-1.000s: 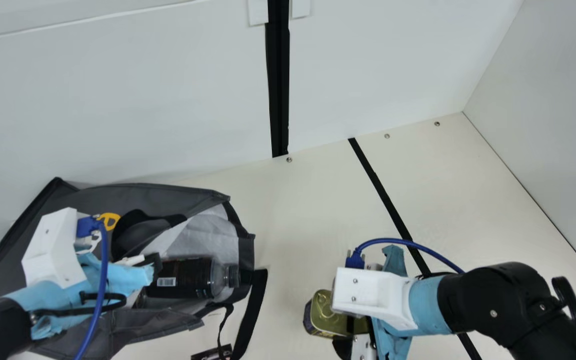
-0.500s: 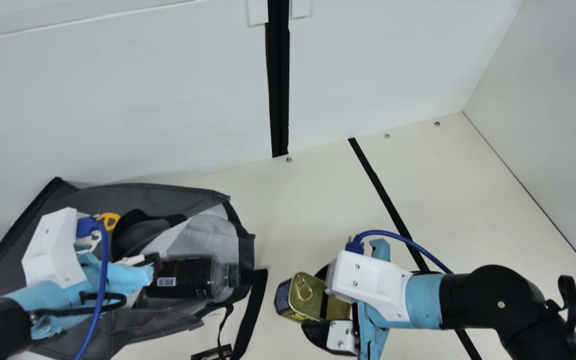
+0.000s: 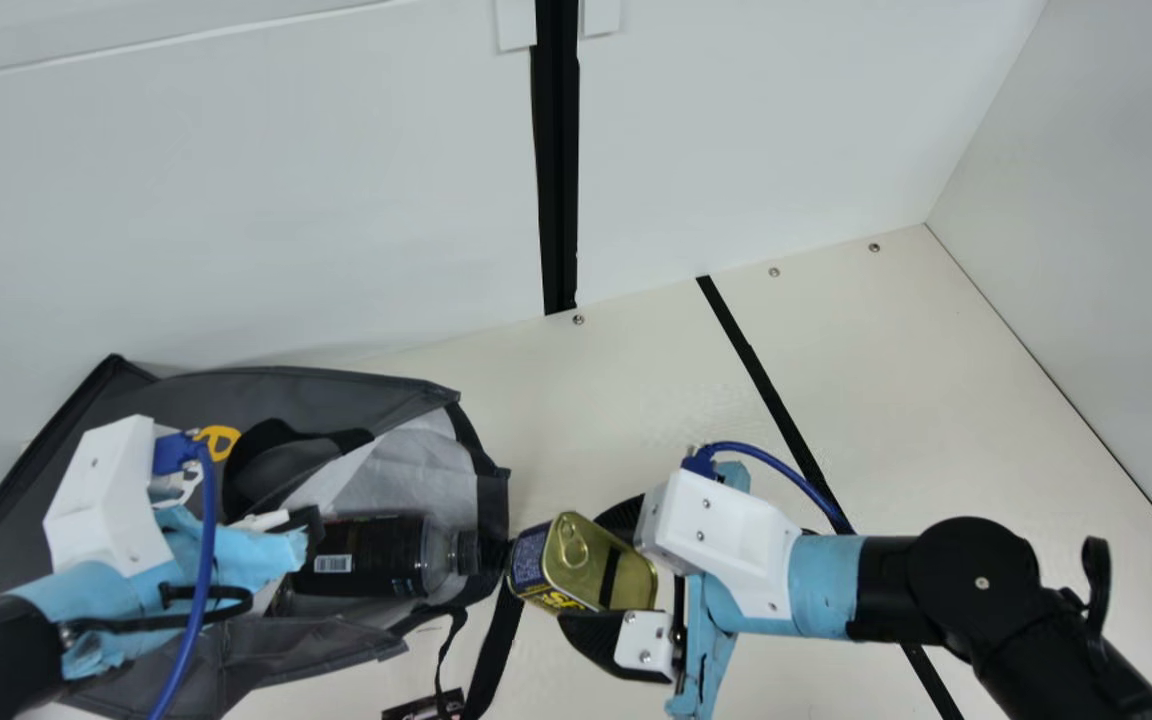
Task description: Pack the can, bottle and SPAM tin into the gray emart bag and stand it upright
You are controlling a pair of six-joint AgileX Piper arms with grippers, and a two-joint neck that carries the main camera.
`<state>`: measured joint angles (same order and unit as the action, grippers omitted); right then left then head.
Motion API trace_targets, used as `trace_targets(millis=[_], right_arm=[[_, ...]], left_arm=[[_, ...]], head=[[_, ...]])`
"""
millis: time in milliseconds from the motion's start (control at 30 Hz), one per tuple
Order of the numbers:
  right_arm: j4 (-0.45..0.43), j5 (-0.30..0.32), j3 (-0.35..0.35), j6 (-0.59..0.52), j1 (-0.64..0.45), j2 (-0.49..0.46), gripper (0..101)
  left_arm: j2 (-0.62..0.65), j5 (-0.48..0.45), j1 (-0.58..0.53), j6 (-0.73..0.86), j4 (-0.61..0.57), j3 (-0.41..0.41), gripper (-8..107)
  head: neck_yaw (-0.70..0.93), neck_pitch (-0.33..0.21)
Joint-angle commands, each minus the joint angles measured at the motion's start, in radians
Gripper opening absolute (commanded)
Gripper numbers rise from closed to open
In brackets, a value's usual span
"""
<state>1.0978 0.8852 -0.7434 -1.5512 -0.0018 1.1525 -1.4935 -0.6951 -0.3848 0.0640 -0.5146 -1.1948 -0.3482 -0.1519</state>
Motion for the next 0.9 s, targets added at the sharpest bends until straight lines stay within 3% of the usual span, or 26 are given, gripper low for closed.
trace_targets(millis=[0, 333, 867], right_arm=[[0.021, -0.015, 0.0, -0.008, 0.014, 0.012, 0], [0.093, -0.119, -0.025, -0.033, 0.108, 0.109, 0], [0.158, -0.254, -0.13, -0.067, 0.258, 0.312, 0]], left_arm=[[0.0, 0.0, 0.0, 0.0, 0.0, 0.0, -8], [0.0, 0.0, 0.0, 0.0, 0.0, 0.0, -8], [0.0, 0.0, 0.0, 0.0, 0.0, 0.0, -8]], head=[[-0.001, -0.023], [-0.001, -0.023], [-0.001, -0.023]])
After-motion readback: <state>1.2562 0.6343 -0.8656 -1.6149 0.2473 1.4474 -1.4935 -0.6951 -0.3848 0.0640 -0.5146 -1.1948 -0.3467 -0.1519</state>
